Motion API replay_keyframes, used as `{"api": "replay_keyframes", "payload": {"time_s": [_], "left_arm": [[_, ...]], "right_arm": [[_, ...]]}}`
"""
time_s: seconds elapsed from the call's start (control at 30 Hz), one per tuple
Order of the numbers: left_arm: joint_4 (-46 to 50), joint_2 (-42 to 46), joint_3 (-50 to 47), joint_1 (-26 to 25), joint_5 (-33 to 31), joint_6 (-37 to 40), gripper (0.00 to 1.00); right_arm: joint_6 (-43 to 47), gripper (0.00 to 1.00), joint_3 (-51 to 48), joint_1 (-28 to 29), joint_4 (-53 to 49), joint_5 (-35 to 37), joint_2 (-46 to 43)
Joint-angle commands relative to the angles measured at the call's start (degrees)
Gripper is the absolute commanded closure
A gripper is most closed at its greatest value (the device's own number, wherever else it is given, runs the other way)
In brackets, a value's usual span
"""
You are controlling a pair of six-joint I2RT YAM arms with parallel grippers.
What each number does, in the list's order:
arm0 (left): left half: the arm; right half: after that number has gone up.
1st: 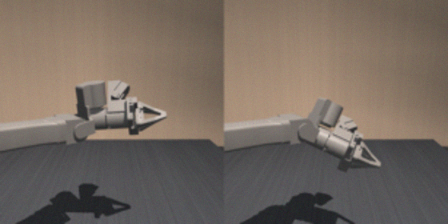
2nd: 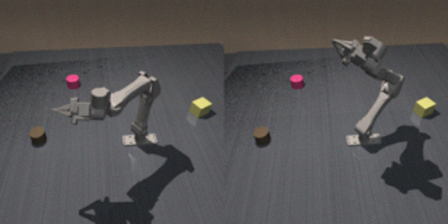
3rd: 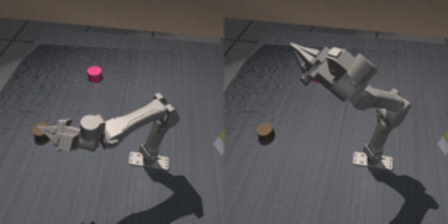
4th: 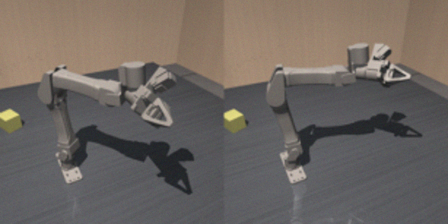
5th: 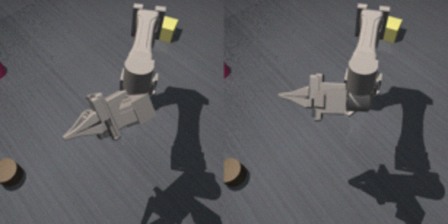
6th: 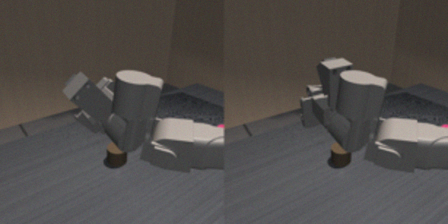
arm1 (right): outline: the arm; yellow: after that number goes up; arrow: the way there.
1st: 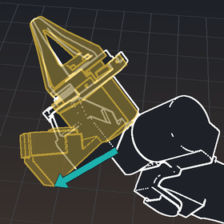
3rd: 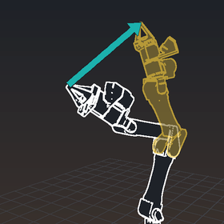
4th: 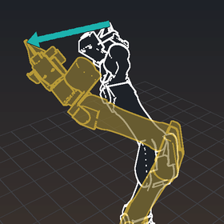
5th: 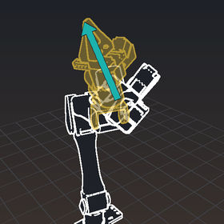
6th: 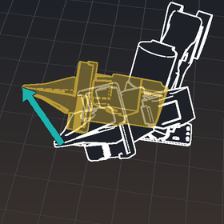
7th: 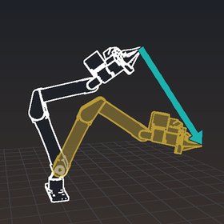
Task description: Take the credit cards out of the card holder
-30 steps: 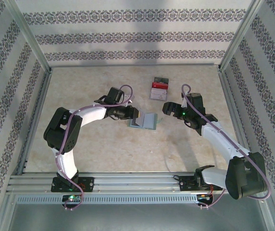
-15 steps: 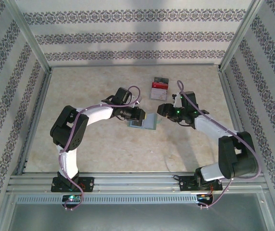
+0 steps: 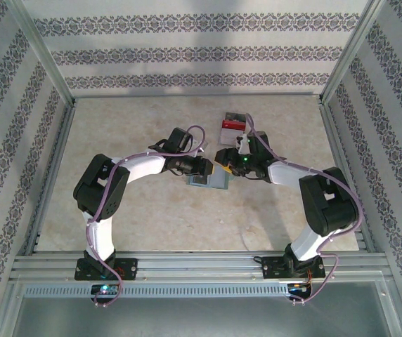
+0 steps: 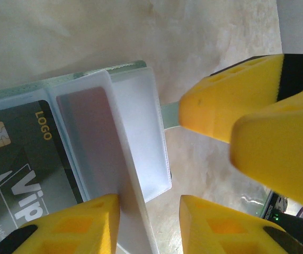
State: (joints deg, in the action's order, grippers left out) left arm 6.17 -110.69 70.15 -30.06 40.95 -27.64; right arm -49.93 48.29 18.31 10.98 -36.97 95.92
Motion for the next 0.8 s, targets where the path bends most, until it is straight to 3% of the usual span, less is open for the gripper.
{"api": "replay_keyframes", "payload": {"time_s": [0.0, 0.27, 0.57, 0.77], "left_arm": [[1.0, -0.8, 1.0, -0.5, 0.2, 1.0, 0.64], [0.0, 0.3, -1.0, 0.6, -0.8, -0.7, 0.64], [-2.5, 1.5, -3.5, 2.7, -0.1, -2.5, 0.64], [-3.6, 2.5, -4.5, 4.2, 1.1, -3.2, 0.63]], "right_arm": [[-3.1, 0.47, 1.1, 0.7, 4.2, 0.1, 2.1], [-3.3, 0.52, -1.3, 0.3, 3.7, 4.3, 3.4], [0.4, 0.75, -2.0, 0.1, -0.8, 6.2, 6.6], [2.5, 0.83, -1.9, 0.2, -3.2, 7.0, 8.0]]}}
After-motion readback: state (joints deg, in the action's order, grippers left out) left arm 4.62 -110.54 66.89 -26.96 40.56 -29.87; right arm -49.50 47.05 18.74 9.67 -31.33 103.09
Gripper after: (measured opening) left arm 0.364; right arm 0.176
